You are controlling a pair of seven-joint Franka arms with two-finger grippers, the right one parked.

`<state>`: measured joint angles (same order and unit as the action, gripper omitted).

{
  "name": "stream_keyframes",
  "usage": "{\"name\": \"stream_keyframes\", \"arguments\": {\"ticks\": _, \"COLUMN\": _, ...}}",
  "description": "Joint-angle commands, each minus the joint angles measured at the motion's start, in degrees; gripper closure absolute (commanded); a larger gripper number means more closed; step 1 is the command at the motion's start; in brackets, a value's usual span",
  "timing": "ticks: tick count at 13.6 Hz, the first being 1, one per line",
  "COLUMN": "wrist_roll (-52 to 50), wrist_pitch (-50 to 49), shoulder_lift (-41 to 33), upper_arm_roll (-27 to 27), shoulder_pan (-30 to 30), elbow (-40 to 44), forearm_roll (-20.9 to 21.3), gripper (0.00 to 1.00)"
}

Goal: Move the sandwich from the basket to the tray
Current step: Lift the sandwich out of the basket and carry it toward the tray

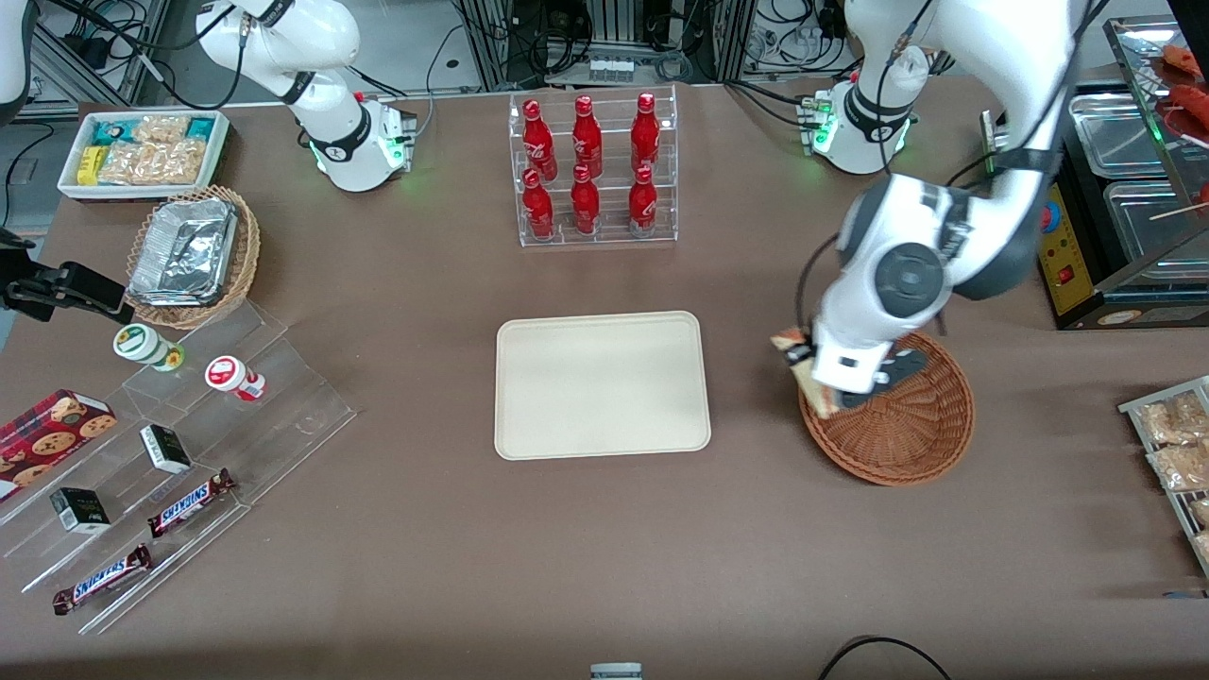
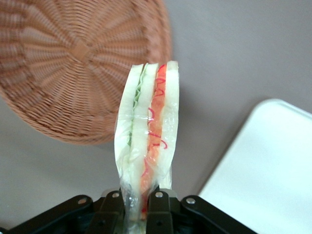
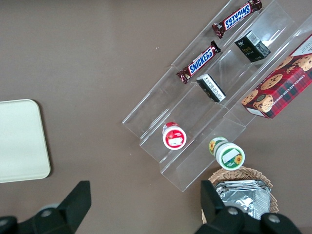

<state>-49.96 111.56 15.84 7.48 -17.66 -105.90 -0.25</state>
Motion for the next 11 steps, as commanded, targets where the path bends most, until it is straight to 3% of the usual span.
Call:
{"name": "stream_keyframes", "arguments": {"ticks": 1, "wrist_roll": -2.42, "wrist_pitch": -1.7, "shoulder_lift": 3.93, "upper_arm_roll": -0.71, "shoulder_pan": -6.57, "elbow": 4.12, "forearm_roll": -0.45, "gripper": 1.0}}
{"name": "stream_keyframes", "arguments": {"ticks": 6, "wrist_roll": -2.08, "wrist_pitch": -1.7, "shoulder_lift": 15.08, "upper_arm_roll": -0.71, "shoulder_pan": -15.1, "elbow": 17.11, "forearm_roll": -0.36, "gripper": 1.0}}
{"name": "stream_keyframes", "arguments": {"ticks": 11, "wrist_roll": -1.81, "wrist_pitch": -1.26, "shoulder_lift": 21.07, "upper_arm_roll": -0.54, "shoulder_pan": -20.04, "elbow": 23.81, "forearm_roll": -0.45, "gripper": 1.0}}
